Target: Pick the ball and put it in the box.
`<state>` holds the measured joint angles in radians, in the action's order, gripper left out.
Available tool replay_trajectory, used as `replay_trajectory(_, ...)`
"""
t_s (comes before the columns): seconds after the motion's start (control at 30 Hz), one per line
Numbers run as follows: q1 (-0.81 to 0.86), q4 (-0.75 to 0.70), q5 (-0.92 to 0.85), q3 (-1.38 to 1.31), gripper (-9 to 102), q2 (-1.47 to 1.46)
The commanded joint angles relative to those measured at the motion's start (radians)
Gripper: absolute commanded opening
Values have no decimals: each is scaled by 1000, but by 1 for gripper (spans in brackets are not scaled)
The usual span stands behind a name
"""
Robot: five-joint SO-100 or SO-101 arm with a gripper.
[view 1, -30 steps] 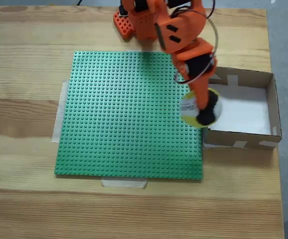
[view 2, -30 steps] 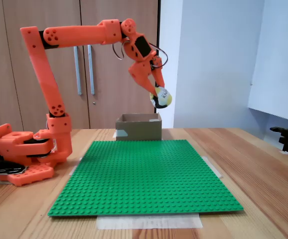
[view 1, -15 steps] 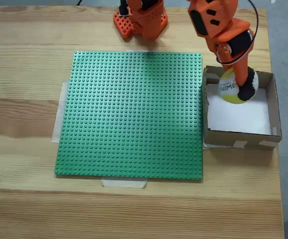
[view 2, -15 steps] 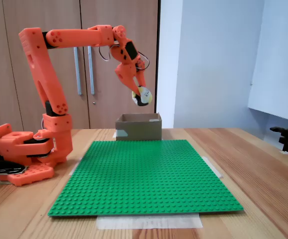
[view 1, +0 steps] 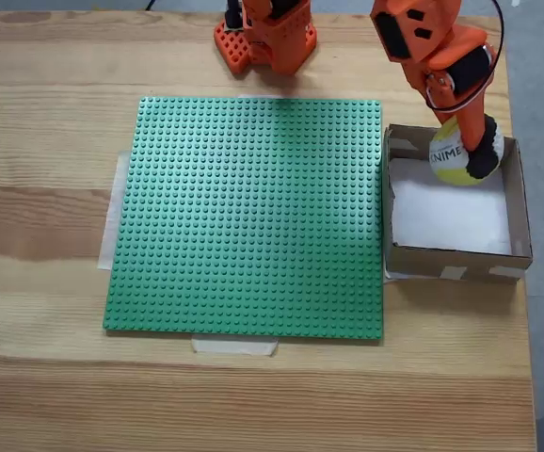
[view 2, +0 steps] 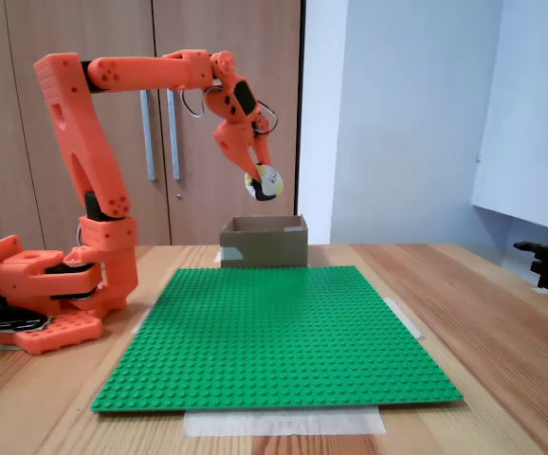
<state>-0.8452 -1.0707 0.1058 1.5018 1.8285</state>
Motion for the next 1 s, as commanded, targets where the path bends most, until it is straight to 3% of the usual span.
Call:
replay_trajectory(0.0, -3, 12, 3, -18, -1, 9)
replay_trajectory(0.97, -43, -8, -8, 12, 7, 9)
